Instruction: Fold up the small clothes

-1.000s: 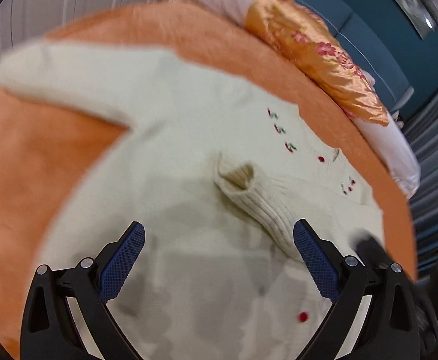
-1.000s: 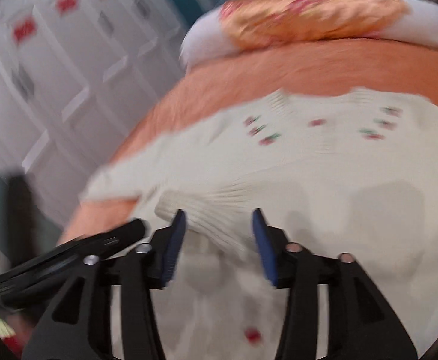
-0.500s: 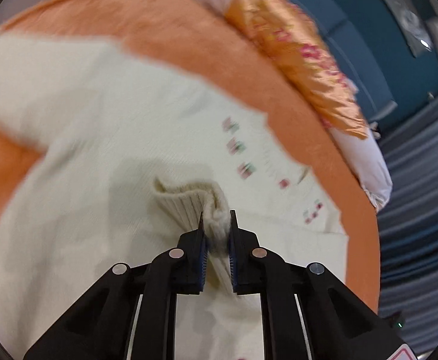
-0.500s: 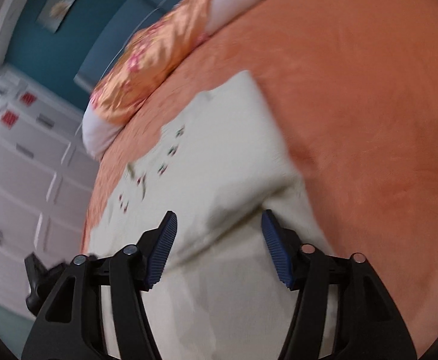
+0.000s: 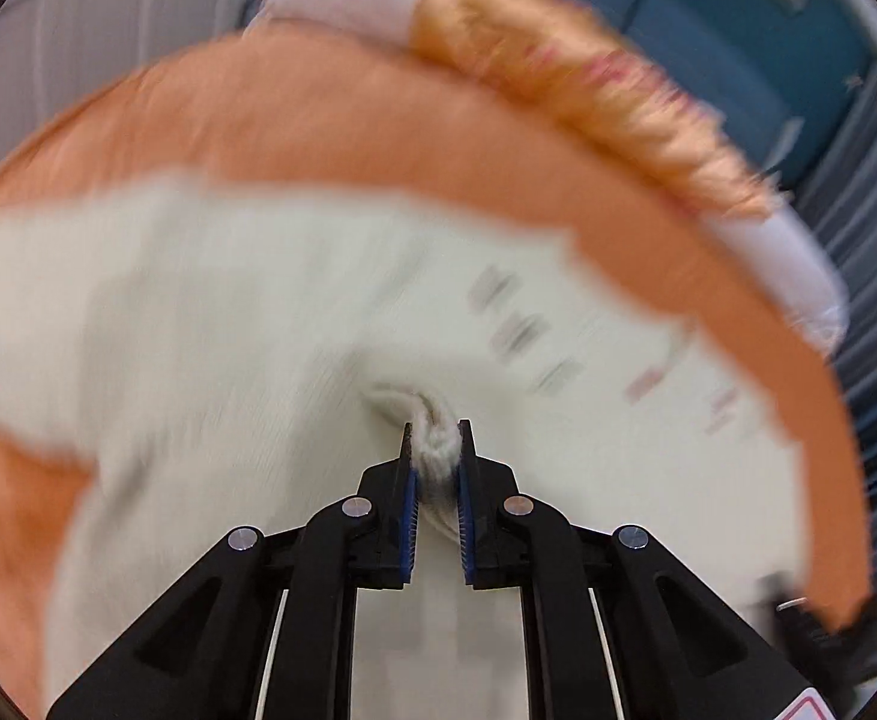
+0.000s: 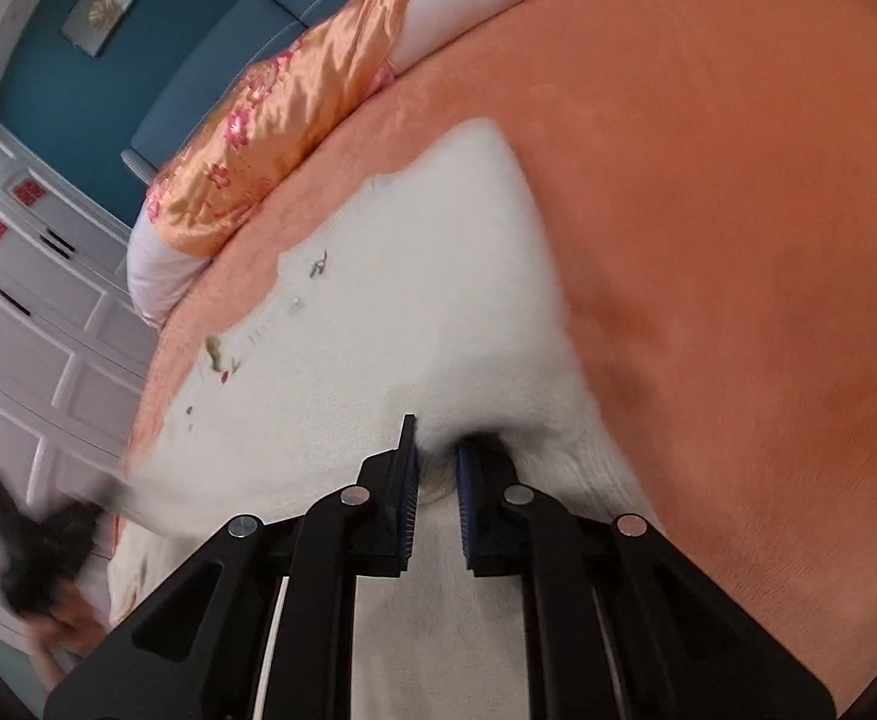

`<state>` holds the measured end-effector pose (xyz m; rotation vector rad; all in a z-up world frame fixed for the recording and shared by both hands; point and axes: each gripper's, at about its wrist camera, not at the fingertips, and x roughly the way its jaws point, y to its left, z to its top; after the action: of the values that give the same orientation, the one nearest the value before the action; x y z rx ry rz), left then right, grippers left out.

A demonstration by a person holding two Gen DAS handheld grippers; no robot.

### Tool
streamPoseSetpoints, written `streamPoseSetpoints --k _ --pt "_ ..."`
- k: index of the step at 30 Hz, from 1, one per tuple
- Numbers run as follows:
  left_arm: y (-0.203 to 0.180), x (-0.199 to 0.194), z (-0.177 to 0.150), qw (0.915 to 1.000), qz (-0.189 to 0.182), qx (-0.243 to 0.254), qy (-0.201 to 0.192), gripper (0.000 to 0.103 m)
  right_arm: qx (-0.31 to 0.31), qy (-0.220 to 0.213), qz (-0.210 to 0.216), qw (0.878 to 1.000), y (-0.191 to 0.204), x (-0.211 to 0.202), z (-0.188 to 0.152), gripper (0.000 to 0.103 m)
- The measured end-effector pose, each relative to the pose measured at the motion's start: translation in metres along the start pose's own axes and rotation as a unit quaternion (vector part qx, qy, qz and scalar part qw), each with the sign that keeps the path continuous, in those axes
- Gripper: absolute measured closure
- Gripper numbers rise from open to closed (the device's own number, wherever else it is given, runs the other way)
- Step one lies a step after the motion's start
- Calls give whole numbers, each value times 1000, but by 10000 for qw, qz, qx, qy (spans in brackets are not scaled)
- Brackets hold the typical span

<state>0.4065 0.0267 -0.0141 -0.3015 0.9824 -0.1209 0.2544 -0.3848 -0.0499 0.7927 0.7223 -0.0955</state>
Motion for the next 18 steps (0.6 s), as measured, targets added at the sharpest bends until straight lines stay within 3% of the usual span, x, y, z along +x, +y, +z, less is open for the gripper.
streamPoseSetpoints --k 4,7,9,12,14,16,18 --pt "18 5 -23 9991 -114 -129 -379 87 -320 64 -226 9992 6 -13 3 90" --pt "18 2 -24 9984 -139 -137 -523 87 -656 -349 -572 9956 16 -37 -6 90" --pt "19 1 -25 9980 -168 -132 -594 87 -826 -501 -543 9938 29 -42 -5 91" --pt "19 0 -24 9978 -241 -218 -578 86 -1357 -428 -485 9886 54 -29 -2 91" --pt "19 -1 -24 9977 -264 -235 -581 86 -1761 -231 -711 9815 67 -4 0 91" --pt "19 -1 -25 9978 -245 -222 -582 86 -1778 30 -1023 9787 61 19 1 91" --pt "19 -1 -26 9978 -210 -187 -598 86 -1501 78 -943 9841 48 21 4 97"
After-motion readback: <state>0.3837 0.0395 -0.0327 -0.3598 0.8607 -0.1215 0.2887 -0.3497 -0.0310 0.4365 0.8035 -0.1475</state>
